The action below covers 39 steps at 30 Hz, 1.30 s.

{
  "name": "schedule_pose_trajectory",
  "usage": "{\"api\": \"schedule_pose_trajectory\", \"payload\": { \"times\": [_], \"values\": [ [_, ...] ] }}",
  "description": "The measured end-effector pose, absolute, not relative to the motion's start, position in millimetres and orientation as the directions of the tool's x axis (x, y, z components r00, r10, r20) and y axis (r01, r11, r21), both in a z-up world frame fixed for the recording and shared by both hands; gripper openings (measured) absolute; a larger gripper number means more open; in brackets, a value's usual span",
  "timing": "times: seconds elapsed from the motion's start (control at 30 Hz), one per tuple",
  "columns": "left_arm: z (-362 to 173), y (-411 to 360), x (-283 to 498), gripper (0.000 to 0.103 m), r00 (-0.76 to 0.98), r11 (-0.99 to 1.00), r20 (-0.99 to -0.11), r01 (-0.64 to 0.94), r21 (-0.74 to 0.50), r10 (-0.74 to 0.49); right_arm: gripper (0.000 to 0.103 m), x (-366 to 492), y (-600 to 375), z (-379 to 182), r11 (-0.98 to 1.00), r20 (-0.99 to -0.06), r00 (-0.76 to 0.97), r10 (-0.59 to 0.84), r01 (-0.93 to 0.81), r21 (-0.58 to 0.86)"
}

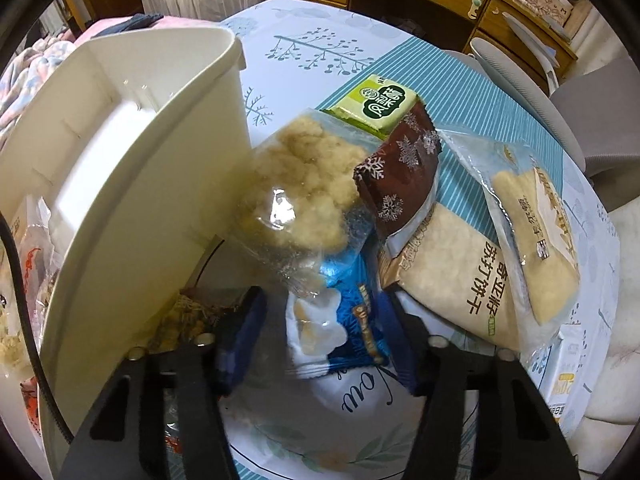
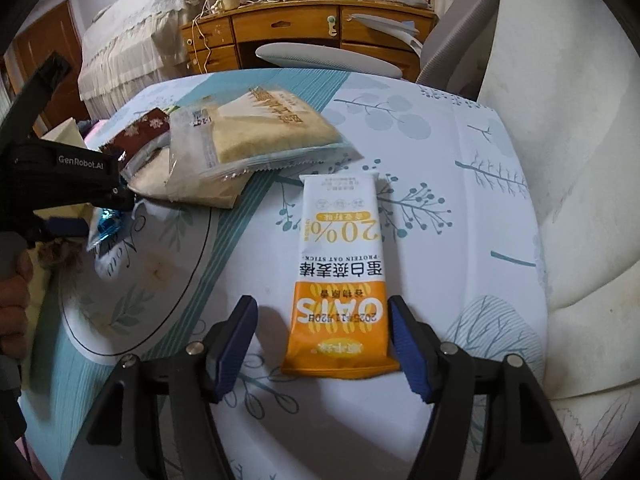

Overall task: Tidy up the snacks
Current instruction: 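Grasp the blue-wrapped candy with left tool while right grasps the orange OATS bar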

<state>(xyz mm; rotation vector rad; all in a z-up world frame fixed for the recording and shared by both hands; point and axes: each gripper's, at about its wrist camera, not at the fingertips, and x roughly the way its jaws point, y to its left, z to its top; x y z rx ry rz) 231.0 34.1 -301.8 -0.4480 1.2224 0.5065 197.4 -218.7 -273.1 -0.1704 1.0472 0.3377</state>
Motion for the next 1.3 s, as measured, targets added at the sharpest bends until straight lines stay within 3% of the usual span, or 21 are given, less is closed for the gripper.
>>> {"api": "schedule_pose_trajectory", "payload": {
  "times": [0.1, 0.13, 0.23, 0.33, 0.83, 1.13, 1.3],
  "values": [
    [-300.3, 33.4, 229.7, 0.047, 0.261, 0.808, -0.957, -0.587, -0.054, 0.126, 0.065, 197.5, -215.8, -273.0, 0.933, -0.879, 0.446, 0.168, -0.361, -0.005],
    [-299.6, 33.3, 229.1, 0.040, 0.268, 0.807, -0.956, -0.587, -0.066, 0.117, 0.061, 197.3, -215.1, -272.4, 0.933, -0.881, 0.442, 0.168, -0.360, -0.002],
    [-297.1, 35.7, 224.4, 0.035, 0.279, 0.802, -0.956, -0.589, -0.095, 0.092, 0.047, 195.4, -211.7, -269.8, 0.929, -0.888, 0.429, 0.164, -0.370, -0.007],
    [-295.9, 35.1, 218.2, 0.030, 0.288, 0.802, -0.956, -0.582, -0.131, 0.052, 0.045, 193.1, -207.1, -268.3, 0.926, -0.899, 0.415, 0.142, -0.377, -0.028],
    [-279.2, 31.1, 179.6, 0.026, 0.335, 0.800, -0.926, -0.501, -0.331, -0.174, 0.042, 170.4, -196.1, -238.7, 0.927, -0.908, 0.402, 0.118, -0.372, -0.044],
    [-252.9, 22.3, 157.9, 0.025, 0.330, 0.828, -0.913, -0.422, -0.370, -0.240, 0.042, 147.7, -186.0, -211.2, 0.926, -0.896, 0.424, 0.135, -0.375, -0.038],
    [-229.9, 24.9, 139.9, 0.025, 0.323, 0.858, -0.921, -0.386, -0.339, -0.218, 0.042, 131.6, -181.5, -195.6, 0.934, -0.891, 0.430, 0.145, -0.356, -0.020]
  ]
}}
